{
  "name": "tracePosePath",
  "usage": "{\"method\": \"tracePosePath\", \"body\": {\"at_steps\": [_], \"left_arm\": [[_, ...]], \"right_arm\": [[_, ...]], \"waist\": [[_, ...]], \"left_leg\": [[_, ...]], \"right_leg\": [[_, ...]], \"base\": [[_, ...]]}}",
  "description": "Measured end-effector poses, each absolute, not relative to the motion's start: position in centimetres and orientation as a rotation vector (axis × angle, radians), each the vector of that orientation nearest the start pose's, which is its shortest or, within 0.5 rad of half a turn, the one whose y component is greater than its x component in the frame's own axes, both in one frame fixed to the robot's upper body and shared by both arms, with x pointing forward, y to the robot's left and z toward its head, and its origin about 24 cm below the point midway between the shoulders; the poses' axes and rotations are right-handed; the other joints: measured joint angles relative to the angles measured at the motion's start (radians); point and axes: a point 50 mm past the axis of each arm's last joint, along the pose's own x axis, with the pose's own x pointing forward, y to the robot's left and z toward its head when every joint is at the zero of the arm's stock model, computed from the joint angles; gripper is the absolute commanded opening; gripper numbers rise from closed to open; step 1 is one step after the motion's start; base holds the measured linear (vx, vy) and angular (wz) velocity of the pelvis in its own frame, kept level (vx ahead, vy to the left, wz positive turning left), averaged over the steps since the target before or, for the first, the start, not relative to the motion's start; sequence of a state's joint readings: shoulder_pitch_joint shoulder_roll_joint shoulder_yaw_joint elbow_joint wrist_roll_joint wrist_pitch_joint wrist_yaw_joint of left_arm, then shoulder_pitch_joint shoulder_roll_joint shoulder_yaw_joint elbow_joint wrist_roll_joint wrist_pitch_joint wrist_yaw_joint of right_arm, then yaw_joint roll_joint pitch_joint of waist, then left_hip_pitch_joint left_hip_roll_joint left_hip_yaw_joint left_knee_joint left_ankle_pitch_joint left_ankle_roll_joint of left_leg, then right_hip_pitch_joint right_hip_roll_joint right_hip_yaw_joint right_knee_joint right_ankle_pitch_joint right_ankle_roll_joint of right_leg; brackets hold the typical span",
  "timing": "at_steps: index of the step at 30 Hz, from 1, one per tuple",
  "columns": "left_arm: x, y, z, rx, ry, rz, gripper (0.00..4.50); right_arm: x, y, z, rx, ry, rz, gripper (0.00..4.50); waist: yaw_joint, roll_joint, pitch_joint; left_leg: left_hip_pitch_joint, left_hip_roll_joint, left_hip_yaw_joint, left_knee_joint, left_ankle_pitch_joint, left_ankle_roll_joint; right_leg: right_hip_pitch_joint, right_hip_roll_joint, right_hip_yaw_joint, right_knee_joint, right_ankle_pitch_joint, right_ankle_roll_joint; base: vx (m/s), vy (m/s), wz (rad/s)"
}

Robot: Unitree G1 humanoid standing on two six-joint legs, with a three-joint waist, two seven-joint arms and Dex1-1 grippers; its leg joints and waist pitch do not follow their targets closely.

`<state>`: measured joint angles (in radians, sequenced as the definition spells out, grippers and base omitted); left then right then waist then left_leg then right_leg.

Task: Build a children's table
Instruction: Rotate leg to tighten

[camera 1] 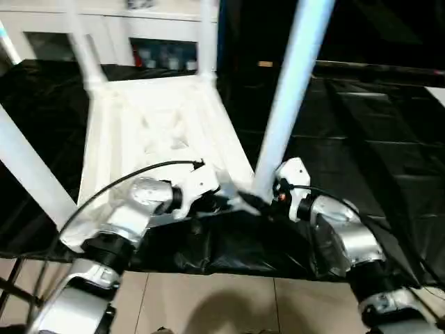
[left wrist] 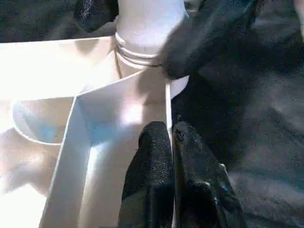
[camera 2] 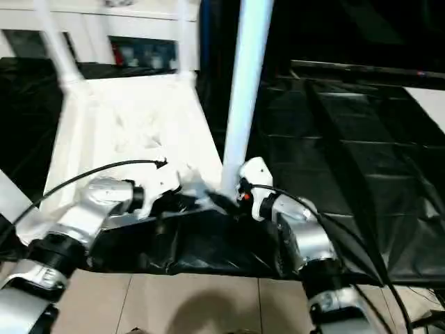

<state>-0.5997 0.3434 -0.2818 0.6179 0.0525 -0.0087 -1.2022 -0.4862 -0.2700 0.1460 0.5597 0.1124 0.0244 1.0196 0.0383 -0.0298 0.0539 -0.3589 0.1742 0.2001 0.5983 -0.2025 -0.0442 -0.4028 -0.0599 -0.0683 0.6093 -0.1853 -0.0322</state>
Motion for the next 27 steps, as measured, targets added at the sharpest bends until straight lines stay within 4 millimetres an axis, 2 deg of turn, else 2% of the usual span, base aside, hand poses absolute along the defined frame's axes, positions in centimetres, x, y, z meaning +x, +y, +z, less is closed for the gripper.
{"method": "tracePosePath", "body": {"at_steps": [5,7,10,12,14,18,20,23,27], "left_arm": [[31.6,13.3,5.3,0.46,0.385,-1.414,0.0],[31.6,13.5,5.4,0.461,0.389,-1.426,0.0],[31.6,13.6,5.4,0.456,0.396,-1.449,0.0],[31.6,13.7,5.4,0.453,0.402,-1.459,0.0],[31.6,13.8,5.4,0.446,0.407,-1.469,0.0],[31.6,13.8,5.4,0.444,0.407,-1.464,0.0],[31.9,13.4,5.3,0.453,0.396,-1.431,0.0],[32.6,11.6,5.0,0.446,0.368,-1.304,0.0],[33.0,9.6,4.8,0.442,0.353,-1.214,0.0]], "right_arm": [[31.1,-12.9,4.6,-0.167,0.263,1.229,3.36],[31.1,-12.9,4.7,-0.173,0.27,1.253,3.09],[31.1,-12.9,4.8,-0.17,0.273,1.278,2.99],[31.1,-12.8,4.8,-0.155,0.274,1.292,2.65],[31.1,-12.7,4.9,-0.136,0.267,1.297,2.6],[31.0,-12.5,4.8,-0.103,0.253,1.288,2.16],[31.0,-12.4,4.6,-0.089,0.236,1.225,2.1],[31.4,-12.8,4.0,-0.058,0.206,0.983,1.97],[31.6,-12.9,3.6,-0.024,0.182,0.745,1.94]], "waist": [[0.006,-0.003,0.0],[0.01,-0.004,0.001],[0.017,-0.006,0.001],[0.02,-0.006,0.001],[0.023,-0.006,0.001],[0.025,-0.006,0.001],[0.026,-0.007,0.0],[0.023,-0.007,0.0],[0.016,-0.007,0.0]], "left_leg": [[0.0,0.0,0.0,0.0,0.0,0.0],[0.0,0.0,0.0,0.0,0.0,0.0],[0.001,0.0,0.0,0.0,0.0,0.0],[0.001,0.0,0.0,0.0,0.0,0.0],[0.0,0.0,0.0,0.0,0.0,0.0],[0.001,0.0,0.0,0.0,0.0,0.0],[0.002,0.0,0.0,0.001,0.0,0.0],[0.003,0.0,0.001,0.001,0.0,0.0],[0.004,0.0,0.001,0.001,0.0,-0.001]], "right_leg": [[0.0,0.0,0.0,0.0,-0.001,-0.001],[0.0,0.0,0.0,0.001,0.0,-0.001],[0.0,0.0,0.0,0.001,0.0,-0.001],[0.0,0.0,0.0,0.001,0.0,-0.001],[0.0,0.0,0.0,0.001,-0.001,-0.001],[0.0,0.0,0.0,0.001,-0.001,-0.001],[0.001,0.0,0.0,0.001,0.0,-0.001],[0.004,-0.001,0.001,0.001,0.0,-0.001],[0.004,-0.001,0.001,0.001,-0.002,0.003]], "base": [[0.0,0.0,0.0],[0.0,0.0,0.0],[0.0,0.0,0.0],[0.0,0.0,0.0],[0.0,0.0,0.0],[0.0,0.0,0.0],[0.0,0.0,0.0],[0.0,0.0,0.0],[0.0,0.0,0.0]]}}
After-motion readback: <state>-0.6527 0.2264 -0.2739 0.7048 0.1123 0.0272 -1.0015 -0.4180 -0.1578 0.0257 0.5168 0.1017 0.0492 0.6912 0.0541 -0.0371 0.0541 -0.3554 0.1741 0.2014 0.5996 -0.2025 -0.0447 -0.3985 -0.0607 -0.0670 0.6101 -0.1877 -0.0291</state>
